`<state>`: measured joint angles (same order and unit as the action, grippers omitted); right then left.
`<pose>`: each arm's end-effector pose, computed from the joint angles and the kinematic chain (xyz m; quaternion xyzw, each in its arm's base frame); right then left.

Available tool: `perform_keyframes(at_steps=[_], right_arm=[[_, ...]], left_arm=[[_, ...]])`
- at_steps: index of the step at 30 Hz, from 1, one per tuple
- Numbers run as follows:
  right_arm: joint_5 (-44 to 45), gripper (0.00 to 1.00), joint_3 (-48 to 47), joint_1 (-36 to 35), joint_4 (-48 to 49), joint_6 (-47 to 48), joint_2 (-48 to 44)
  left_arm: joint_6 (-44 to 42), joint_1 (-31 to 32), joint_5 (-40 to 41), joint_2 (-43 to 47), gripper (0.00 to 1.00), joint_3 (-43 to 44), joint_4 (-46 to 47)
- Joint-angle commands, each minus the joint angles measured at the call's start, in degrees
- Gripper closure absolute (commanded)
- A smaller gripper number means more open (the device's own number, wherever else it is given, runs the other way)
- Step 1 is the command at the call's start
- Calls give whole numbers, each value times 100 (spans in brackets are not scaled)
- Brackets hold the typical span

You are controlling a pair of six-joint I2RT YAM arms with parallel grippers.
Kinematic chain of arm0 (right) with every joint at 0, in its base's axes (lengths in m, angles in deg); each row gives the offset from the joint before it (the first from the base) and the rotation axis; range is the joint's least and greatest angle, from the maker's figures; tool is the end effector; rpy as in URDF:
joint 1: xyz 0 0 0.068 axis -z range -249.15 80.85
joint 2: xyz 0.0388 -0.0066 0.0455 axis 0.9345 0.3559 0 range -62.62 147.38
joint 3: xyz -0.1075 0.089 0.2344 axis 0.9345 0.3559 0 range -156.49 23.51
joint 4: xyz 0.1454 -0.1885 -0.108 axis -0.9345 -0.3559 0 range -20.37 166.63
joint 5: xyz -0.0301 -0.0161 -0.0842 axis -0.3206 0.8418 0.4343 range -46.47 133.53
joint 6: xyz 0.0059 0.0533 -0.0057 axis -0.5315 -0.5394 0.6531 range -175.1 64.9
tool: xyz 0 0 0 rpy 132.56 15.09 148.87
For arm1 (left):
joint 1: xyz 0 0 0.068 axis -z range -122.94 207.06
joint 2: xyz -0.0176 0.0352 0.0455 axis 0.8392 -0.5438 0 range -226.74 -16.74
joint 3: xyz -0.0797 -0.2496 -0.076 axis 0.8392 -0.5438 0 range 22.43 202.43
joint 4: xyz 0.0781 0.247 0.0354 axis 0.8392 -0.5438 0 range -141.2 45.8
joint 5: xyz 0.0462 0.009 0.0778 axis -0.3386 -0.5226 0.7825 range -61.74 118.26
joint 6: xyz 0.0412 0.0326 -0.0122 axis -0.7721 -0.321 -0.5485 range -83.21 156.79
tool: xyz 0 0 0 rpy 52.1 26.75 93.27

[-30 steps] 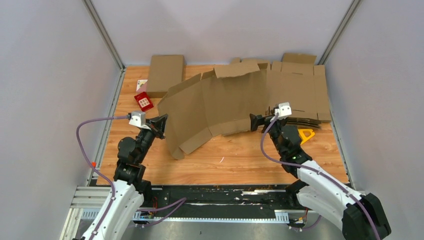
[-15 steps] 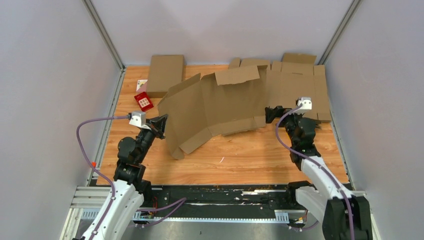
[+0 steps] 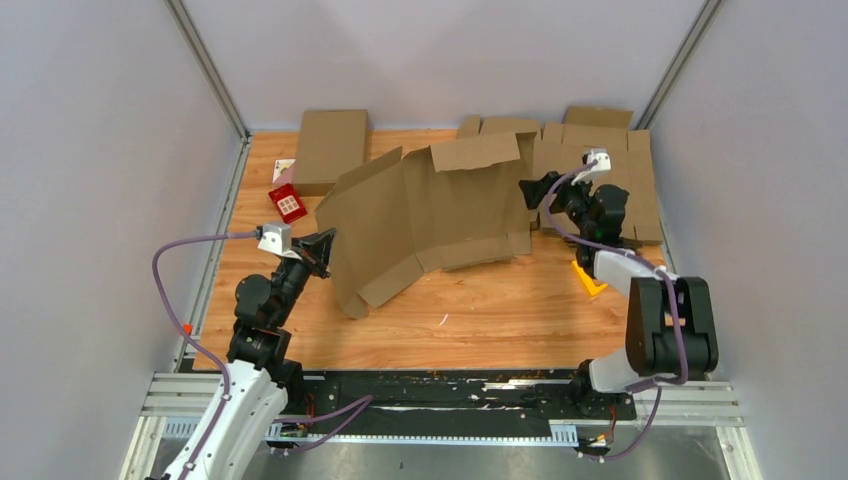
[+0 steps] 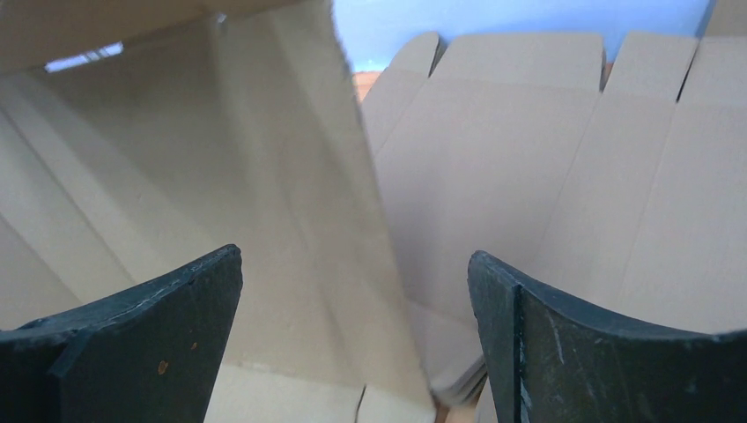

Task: Fold the paper box

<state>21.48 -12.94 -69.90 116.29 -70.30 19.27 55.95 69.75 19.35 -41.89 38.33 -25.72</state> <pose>0.3036 0.0173 0.2316 -0.0357 0.7385 0.2318 0.6321 0.1356 -0.0362 0.2631 0.0226 0.6483 -0.2567 0.7165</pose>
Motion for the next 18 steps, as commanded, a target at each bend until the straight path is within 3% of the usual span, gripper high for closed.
perform_keyframes(at_steps=[1, 9, 13, 15, 18], right_arm=[[-752, 0, -771, 221, 631, -199, 763], [-2186, 4, -1812, 179, 1179, -549, 1980], [-2447, 17, -1906, -167, 942, -309, 1884], [-2169, 33, -1713, -297, 737, -106, 1588], [-1792, 71, -1347, -414, 509, 5, 1089]], left_arm=[[-89, 14, 3, 37, 100, 72, 234], [-88, 16, 29, -6, 100, 62, 266], [-88, 16, 13, -66, 100, 72, 270], [-88, 15, 4, -60, 100, 72, 261], [-80, 19, 18, -9, 100, 71, 250]])
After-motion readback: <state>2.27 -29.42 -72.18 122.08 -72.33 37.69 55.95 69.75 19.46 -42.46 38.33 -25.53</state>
